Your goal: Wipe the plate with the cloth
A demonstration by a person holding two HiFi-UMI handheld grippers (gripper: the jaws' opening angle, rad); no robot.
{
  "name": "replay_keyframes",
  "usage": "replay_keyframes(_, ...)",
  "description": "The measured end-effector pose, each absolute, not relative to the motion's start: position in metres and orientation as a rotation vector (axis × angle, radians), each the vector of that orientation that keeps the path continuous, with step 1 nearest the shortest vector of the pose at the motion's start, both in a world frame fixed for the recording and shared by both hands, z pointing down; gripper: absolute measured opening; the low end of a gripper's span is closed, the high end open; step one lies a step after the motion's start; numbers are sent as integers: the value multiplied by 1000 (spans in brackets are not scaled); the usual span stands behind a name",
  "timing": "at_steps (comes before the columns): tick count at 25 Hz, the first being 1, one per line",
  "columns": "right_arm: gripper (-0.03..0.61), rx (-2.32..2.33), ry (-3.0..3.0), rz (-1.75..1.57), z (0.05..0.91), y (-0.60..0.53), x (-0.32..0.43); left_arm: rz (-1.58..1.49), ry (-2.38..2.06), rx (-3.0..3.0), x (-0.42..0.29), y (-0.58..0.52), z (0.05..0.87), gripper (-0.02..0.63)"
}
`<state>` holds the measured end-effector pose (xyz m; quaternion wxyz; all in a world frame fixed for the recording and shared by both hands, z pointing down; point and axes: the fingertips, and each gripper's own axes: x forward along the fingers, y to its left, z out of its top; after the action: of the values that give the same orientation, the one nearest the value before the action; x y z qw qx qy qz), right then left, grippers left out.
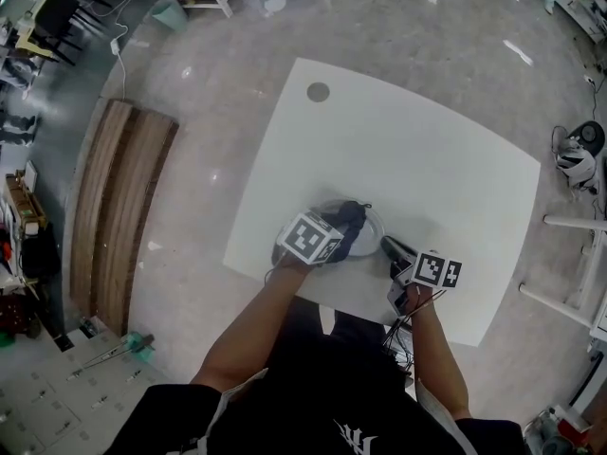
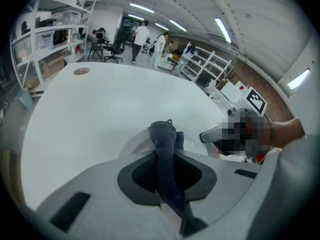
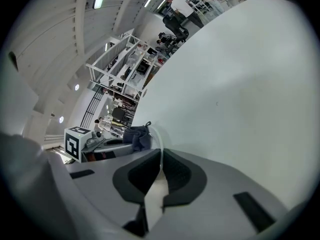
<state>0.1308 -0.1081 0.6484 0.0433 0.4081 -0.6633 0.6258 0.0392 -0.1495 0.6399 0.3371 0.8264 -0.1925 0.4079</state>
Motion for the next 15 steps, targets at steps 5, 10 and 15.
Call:
replay_keyframes(5,15,1252,-2025,1919,651,-108,133,1058,-578,2133,11,-162,638,49)
replay_keyframes(10,15,1257,-2029,1912,648,-108,133,1027,-647,2131,-13,-172,627,49)
replay_keyframes(15,15,1258,-2030,1907,647,-108,134,961,-718,2133,-35,-182,612,49)
